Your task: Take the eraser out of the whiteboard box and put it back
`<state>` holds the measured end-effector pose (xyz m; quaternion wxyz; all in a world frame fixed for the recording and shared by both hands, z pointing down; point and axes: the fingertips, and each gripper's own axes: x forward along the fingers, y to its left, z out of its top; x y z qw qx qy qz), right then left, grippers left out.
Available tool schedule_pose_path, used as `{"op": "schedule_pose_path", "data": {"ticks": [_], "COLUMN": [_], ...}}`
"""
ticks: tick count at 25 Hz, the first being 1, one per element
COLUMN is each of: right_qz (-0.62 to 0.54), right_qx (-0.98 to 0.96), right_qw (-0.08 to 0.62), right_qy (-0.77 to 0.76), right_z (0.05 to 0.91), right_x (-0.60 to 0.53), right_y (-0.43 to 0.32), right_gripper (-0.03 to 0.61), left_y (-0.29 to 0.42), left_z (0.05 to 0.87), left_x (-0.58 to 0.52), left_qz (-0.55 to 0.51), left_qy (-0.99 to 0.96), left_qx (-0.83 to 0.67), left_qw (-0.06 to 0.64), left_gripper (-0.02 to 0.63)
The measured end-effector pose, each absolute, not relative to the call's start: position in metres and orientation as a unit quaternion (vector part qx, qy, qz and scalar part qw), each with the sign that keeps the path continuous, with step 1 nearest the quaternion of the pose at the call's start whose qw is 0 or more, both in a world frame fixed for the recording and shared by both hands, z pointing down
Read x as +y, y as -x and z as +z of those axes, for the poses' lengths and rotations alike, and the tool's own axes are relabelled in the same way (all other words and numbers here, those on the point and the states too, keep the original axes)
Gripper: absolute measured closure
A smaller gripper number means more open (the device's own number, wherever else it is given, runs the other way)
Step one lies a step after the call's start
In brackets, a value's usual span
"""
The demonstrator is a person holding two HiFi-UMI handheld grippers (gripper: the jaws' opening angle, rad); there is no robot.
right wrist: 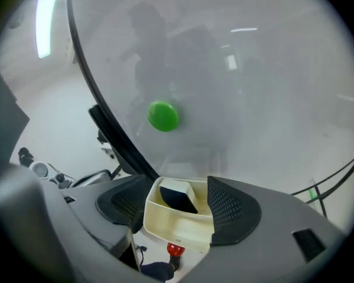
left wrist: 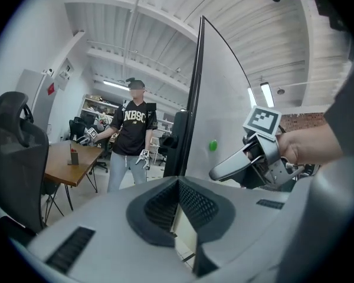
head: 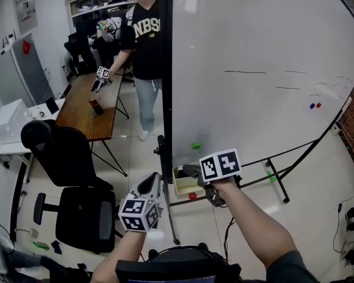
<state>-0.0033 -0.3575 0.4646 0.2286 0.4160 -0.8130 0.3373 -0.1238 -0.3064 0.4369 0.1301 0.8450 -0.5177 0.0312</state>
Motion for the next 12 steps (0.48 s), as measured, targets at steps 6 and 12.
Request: {"op": "schedule_pose_path", "data": {"ticks": [6, 12], "right_qz": [0.223, 0.117], "right_qx": [-0.885, -0.914], "right_qw": [0.104, 0.003], "right_qy": [-0.395, -0.389], "right_z": [0.387, 0.324], "right_x": [-0.32, -0.29], "right_y": [-0.004, -0.019], "right_gripper": [0.324, 0.558], "left_y": [0.133, 0.136], "left_z": [0.4, 0.362], "left_x": [-0.293, -0.288], "left_qz": [0.008, -0.018], "left_qy": [-0.856, -0.864], "left_qx": [-0.506, -0.495], "left_qw": [0.104, 0.092], "left_gripper": [0.58, 0.58]}}
